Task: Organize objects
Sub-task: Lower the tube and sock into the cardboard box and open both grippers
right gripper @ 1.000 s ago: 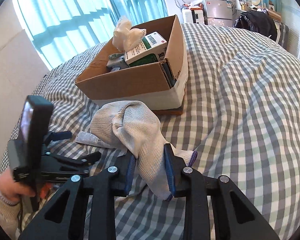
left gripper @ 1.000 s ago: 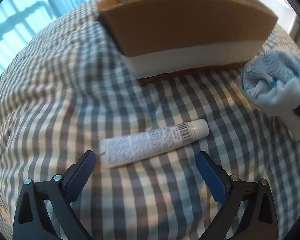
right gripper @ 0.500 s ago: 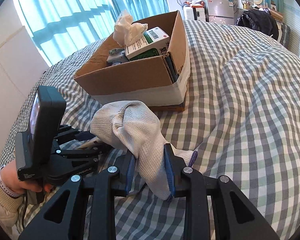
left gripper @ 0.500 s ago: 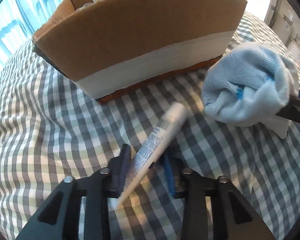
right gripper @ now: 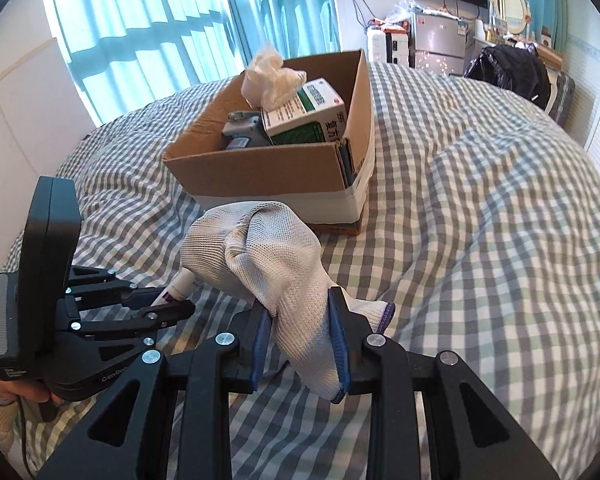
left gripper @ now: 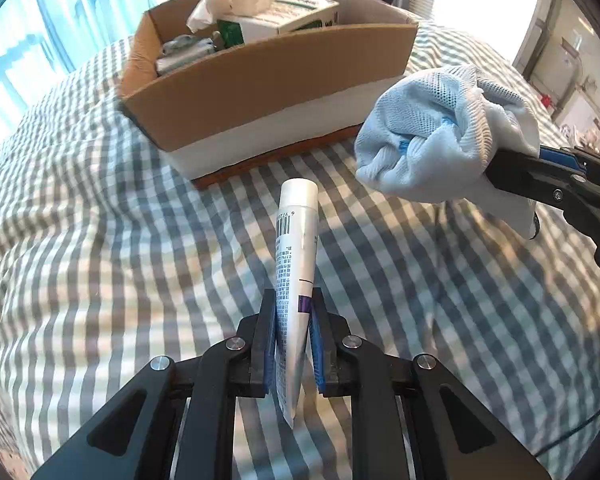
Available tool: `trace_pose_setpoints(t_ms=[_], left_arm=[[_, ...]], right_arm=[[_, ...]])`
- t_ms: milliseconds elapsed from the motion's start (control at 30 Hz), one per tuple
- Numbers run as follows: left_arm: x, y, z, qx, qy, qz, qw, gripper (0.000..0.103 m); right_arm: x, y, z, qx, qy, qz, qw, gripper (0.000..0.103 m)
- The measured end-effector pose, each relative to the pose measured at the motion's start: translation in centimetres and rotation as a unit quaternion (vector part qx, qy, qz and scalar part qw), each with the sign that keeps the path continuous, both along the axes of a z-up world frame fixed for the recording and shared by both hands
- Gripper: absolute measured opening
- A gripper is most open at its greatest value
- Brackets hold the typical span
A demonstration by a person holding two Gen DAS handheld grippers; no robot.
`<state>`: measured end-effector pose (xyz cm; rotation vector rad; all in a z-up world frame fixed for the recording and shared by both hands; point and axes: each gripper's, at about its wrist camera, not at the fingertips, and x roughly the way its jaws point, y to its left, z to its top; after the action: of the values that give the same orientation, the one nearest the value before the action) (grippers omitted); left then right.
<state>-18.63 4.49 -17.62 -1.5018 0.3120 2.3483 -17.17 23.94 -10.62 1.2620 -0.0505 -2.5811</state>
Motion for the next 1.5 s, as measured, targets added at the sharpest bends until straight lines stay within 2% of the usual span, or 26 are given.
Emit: trace_pose_setpoints(t_ms=[133, 433, 633, 800, 1033, 1200, 1367, 1500], left_arm=[[1.5, -1.3, 2.2, 0.009, 0.014, 0.004, 0.9998, 0.014], [4.8, -0.2, 7.8, 0.026, 0.057, 0.022, 0.9978, 0.015], [4.9, -0.4, 11.0, 0.047, 0.083, 0.03, 0.995, 0.015], [4.2, -0.5, 14.0, 0.065, 0.102, 0.04, 0.9919, 0.015], [0.8, -0.9, 17.8, 0.08, 0.133, 0.052, 0.9865, 0.015], [-3.2, -1.1, 19.0, 0.081, 0.144, 0.059, 0.9846, 0.015], [-8.1, -1.1, 17.9, 0.068, 0.134, 0.063, 0.9866, 0.015], [-11.7, -0.8, 15.1, 0.065, 0.111, 0.066, 0.9895, 0.015]], right_arm=[[1.5, 0.1, 1.7, 0.007, 0.014, -0.003, 1.0, 0.027], [5.2, -0.2, 6.4, 0.024, 0.059, -0.005, 0.998, 0.027], [6.6, -0.6, 9.6, 0.035, 0.093, -0.006, 0.995, 0.027], [6.1, -1.2, 12.4, 0.044, 0.12, -0.003, 0.992, 0.027], [2.4, -2.4, 16.2, 0.054, 0.153, 0.007, 0.987, 0.027], [-2.0, -3.2, 17.6, 0.062, 0.164, 0.007, 0.984, 0.027], [-7.3, -3.6, 16.4, 0.067, 0.149, 0.004, 0.987, 0.027], [-11.5, -4.3, 12.7, 0.074, 0.108, 0.006, 0.991, 0.027]])
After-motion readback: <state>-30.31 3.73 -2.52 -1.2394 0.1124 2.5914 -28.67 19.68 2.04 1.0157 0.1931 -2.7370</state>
